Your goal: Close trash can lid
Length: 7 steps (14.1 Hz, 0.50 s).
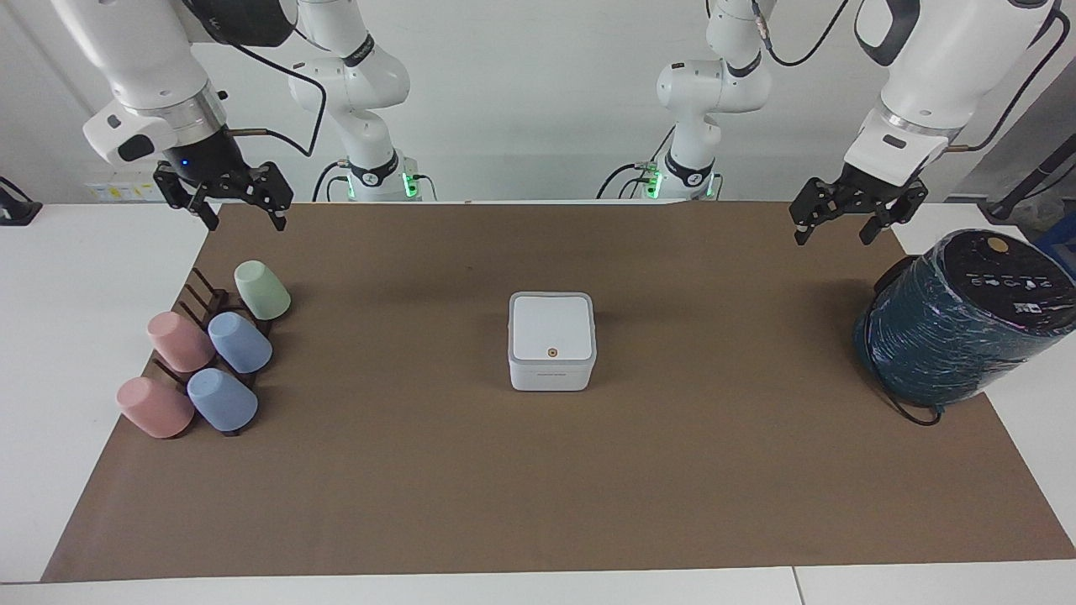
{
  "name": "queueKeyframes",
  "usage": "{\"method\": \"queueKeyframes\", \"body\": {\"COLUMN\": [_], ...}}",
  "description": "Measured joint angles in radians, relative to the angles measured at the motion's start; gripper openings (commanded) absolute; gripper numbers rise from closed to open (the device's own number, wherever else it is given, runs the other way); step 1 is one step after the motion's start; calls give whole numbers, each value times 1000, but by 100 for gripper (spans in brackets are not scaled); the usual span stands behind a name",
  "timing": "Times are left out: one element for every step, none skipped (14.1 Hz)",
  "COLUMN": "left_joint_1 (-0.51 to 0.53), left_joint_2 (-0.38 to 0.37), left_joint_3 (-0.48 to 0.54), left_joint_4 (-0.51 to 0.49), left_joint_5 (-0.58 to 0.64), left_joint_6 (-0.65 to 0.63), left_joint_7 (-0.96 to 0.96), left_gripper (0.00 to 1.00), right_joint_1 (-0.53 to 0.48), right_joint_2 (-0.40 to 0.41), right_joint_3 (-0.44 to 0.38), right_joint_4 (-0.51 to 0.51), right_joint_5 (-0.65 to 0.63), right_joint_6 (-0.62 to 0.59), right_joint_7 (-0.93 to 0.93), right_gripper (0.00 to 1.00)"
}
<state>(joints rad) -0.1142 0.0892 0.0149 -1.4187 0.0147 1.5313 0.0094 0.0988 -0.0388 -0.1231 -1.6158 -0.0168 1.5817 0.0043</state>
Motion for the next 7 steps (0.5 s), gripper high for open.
{"method": "queueKeyframes", "body": {"left_joint_1": [0, 0, 1, 1, 1, 1, 3], "left_joint_2": [-2, -4, -6, -7, -8, -8, -8], "left_joint_3": [1, 3, 3, 3, 4, 4, 6], "left_joint_4": [0, 0, 0, 0, 0, 0, 0], "left_joint_5": [0, 0, 0, 0, 0, 0, 0], "left_joint_6": [2, 5, 9, 15, 21, 25, 26], "left_joint_7": [10, 16, 20, 22, 23, 23, 23], "left_gripper": [100, 100, 100, 100, 100, 100, 100], "right_joint_1": [0, 0, 0, 0, 0, 0, 0], "right_joint_2": [0, 0, 0, 0, 0, 0, 0], "right_joint_3": [0, 0, 0, 0, 0, 0, 0], "right_joint_4": [0, 0, 0, 0, 0, 0, 0], "right_joint_5": [0, 0, 0, 0, 0, 0, 0], "right_joint_6": [0, 0, 0, 0, 0, 0, 0], "right_joint_7": [0, 0, 0, 0, 0, 0, 0], "right_gripper": [100, 100, 100, 100, 100, 100, 100]}}
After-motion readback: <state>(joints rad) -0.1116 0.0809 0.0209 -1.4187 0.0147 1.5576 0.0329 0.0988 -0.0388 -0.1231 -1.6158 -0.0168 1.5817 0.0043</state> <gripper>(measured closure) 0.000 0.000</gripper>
